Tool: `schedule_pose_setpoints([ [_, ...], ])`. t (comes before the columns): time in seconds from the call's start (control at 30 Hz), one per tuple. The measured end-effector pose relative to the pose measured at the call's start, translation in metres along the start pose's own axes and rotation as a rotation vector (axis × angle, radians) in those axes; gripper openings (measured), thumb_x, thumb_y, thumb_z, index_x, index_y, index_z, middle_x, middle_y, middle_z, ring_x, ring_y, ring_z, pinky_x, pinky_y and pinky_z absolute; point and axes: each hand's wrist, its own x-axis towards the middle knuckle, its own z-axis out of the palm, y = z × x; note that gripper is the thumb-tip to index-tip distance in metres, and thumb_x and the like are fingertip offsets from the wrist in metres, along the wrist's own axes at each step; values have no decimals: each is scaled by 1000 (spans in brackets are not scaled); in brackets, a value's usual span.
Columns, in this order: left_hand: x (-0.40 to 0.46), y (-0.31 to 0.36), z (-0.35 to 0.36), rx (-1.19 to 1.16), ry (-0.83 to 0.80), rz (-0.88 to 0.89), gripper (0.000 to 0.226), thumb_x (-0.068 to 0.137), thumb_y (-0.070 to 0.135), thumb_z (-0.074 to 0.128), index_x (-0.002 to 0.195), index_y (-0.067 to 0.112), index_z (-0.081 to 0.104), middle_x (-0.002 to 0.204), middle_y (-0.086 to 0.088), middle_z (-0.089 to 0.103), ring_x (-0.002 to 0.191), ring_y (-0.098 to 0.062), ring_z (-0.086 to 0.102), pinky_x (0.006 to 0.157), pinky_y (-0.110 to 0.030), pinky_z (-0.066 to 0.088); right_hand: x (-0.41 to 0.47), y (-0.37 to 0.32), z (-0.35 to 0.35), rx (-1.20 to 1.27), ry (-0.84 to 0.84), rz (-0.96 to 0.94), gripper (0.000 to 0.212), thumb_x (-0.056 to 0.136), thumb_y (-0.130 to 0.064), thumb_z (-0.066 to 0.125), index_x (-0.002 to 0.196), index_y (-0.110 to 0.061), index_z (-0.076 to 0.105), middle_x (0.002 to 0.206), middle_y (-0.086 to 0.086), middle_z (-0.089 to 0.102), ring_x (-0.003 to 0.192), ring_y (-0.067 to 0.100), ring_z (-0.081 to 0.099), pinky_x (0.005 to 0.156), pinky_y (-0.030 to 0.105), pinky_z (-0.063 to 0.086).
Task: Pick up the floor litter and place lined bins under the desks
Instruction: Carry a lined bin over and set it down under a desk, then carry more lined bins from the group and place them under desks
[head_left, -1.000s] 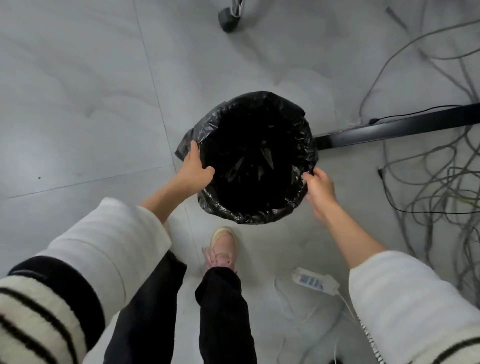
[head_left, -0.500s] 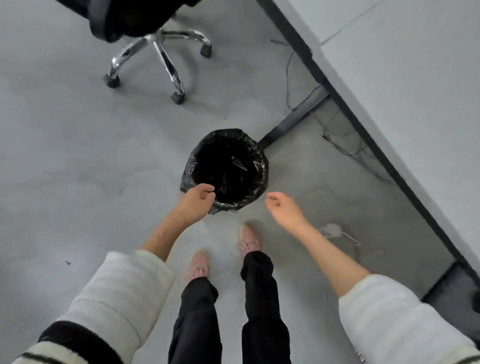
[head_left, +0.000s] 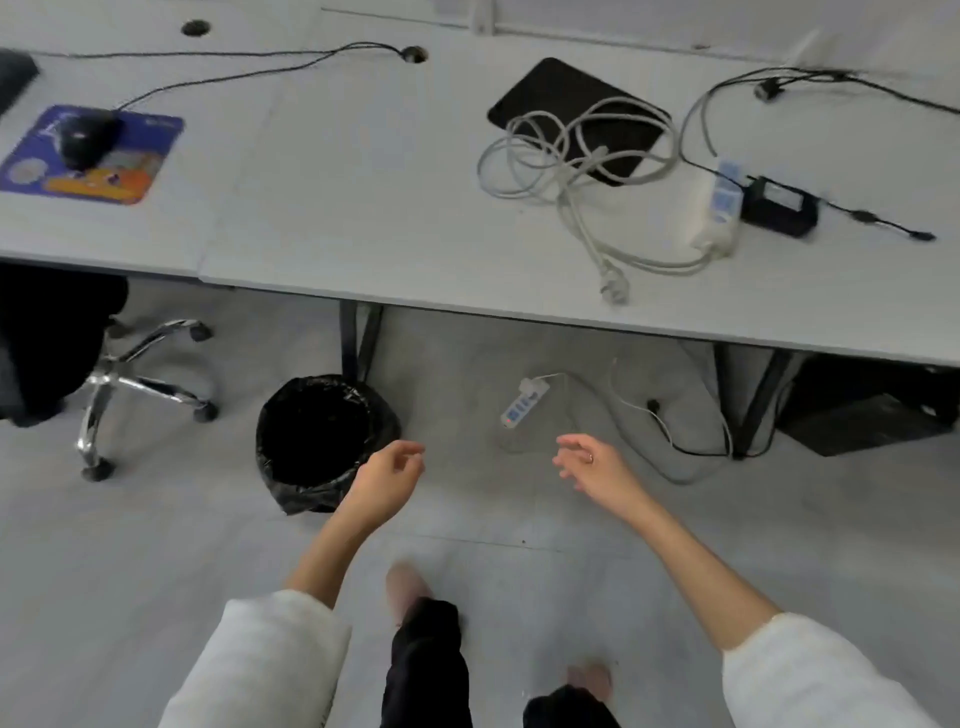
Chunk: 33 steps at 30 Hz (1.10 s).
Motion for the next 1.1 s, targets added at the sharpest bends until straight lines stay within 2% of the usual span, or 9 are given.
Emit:
schedule_pose_setpoints([
  [0.17, -41, 109, 117, 123, -151, 212, 25, 94, 18, 44, 115, 14, 58, 106, -9, 66, 91, -26, 63, 78, -32, 47, -80, 96, -109, 123, 197, 20, 33, 94, -17, 51, 125, -6, 56, 119, 14, 65, 95, 13, 55, 83, 25, 41],
  [0.3, -86, 177, 227, 150, -278, 319, 29, 98, 15, 40, 121, 8, 55, 102, -8, 62, 82, -20, 59, 76, -26, 42, -147, 180, -191, 202, 313, 64, 34, 94, -21, 52, 127, -9, 55, 124, 11, 63, 109, 21, 61, 79, 21, 41],
  [0.37, -105, 204, 276, 190, -338, 364, 29, 98, 15, 40, 122, 6, 55, 101, -8, 62, 78, -19, 59, 72, -26, 45, -173, 220, -225, 246, 369, 83, 34, 94, -22, 52, 126, -11, 56, 118, 11, 66, 100, 17, 60, 72, 19, 40],
  [0.5, -133, 263, 374, 309, -457, 442, 30, 99, 15, 38, 122, 6, 54, 105, -10, 64, 85, -23, 59, 77, -30, 45, -216, 292, -294, 389, 473, 149, 31, 95, -23, 49, 122, -12, 58, 100, 5, 63, 87, 19, 59, 74, 28, 44],
  [0.6, -144, 307, 448, 415, -537, 500, 32, 98, 12, 36, 124, 4, 53, 110, -14, 64, 88, -22, 59, 71, -25, 46, -230, 340, -347, 464, 532, 181, 30, 95, -25, 49, 120, -10, 57, 99, 4, 61, 87, 19, 60, 77, 28, 43],
  [0.7, -148, 351, 514, 469, -604, 522, 34, 99, 12, 34, 128, 4, 51, 119, -15, 62, 91, -20, 58, 78, -25, 44, -232, 381, -400, 505, 559, 195, 31, 96, -26, 49, 120, -9, 57, 99, 5, 61, 88, 20, 60, 81, 29, 43],
  [0.87, -137, 446, 653, 537, -673, 557, 35, 98, 12, 32, 126, 6, 52, 111, -9, 61, 88, -18, 56, 78, -26, 41, -226, 456, -528, 627, 655, 257, 11, 94, -17, 51, 103, -15, 57, 100, 10, 62, 85, 22, 59, 77, 31, 43],
  [0.97, -140, 500, 728, 589, -725, 564, 34, 99, 11, 32, 126, 5, 52, 113, -13, 62, 87, -20, 56, 78, -26, 41, -227, 493, -596, 676, 686, 300, 24, 94, -16, 52, 115, -7, 60, 107, 17, 66, 86, 22, 59, 76, 32, 44],
  [1.1, -157, 577, 833, 640, -807, 578, 33, 99, 16, 35, 125, 4, 53, 120, -16, 62, 87, -21, 56, 74, -25, 42, -242, 554, -690, 760, 714, 335, 24, 94, -16, 51, 115, -8, 59, 101, 10, 64, 87, 21, 58, 79, 32, 45],
])
